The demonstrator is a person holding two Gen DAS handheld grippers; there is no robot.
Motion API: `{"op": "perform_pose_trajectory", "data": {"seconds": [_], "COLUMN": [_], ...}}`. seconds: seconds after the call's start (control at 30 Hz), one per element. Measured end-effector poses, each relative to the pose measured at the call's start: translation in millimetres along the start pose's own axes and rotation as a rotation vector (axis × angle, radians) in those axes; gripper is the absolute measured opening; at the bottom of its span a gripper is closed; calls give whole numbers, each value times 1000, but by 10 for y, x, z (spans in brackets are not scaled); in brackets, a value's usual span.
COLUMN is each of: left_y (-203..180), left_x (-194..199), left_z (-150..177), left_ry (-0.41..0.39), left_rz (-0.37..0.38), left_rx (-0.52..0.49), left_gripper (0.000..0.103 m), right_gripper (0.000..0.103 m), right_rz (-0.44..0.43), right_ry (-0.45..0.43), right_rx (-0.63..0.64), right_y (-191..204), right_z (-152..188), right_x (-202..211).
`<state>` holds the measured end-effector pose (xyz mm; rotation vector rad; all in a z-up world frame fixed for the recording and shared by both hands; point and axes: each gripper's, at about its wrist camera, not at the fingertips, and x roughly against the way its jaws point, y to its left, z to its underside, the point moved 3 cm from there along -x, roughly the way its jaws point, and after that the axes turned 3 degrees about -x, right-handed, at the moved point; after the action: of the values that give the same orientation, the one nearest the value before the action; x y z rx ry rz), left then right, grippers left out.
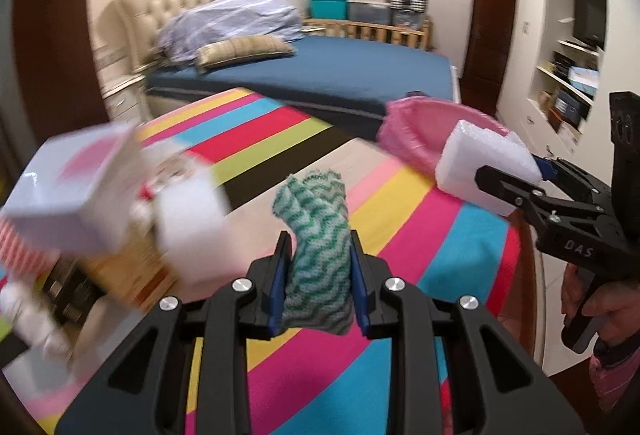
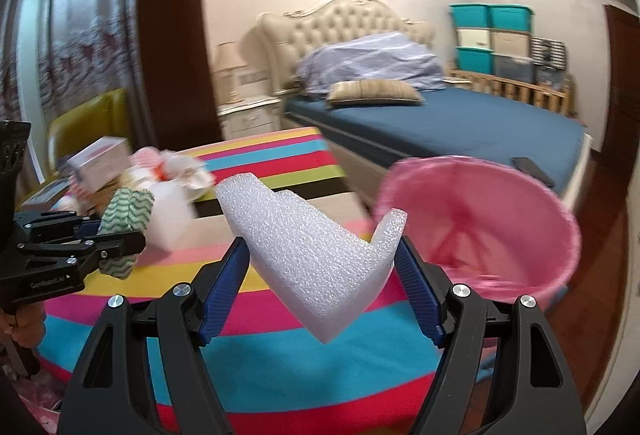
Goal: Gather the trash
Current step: 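Carry the cloth and foam sheet to the pink wastebasket and release both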
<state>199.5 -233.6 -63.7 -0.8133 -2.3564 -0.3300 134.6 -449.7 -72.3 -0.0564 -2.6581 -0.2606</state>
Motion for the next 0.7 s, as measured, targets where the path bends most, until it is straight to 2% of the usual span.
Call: {"op": "perform_pose_trajectory", "data": {"seconds": [0.17,0.33,0.43,0.7], "left_y": [-325,-654,-798,-1178], "left_x": [-284,-737,-979,-1661], "left_z": [-326,-714,-921,-1287], "left_ry": [-29,-28,-43,-24], "left_rz": [55,148,161,247], "left_rx": [-50,-64,-96,-95], "left_gripper": [27,27,30,30], "right_gripper": [71,71,71,72], "right_rz": [97,179,229,288], "right_ry": [-23,-25,-26,2], "right_rx": [-35,-77,-80,-48], "right_y": [-457,-904,-1159,-1505], "right_z": [-74,-131,-162,-187], "right_x": [2,-94,-160,-386]}}
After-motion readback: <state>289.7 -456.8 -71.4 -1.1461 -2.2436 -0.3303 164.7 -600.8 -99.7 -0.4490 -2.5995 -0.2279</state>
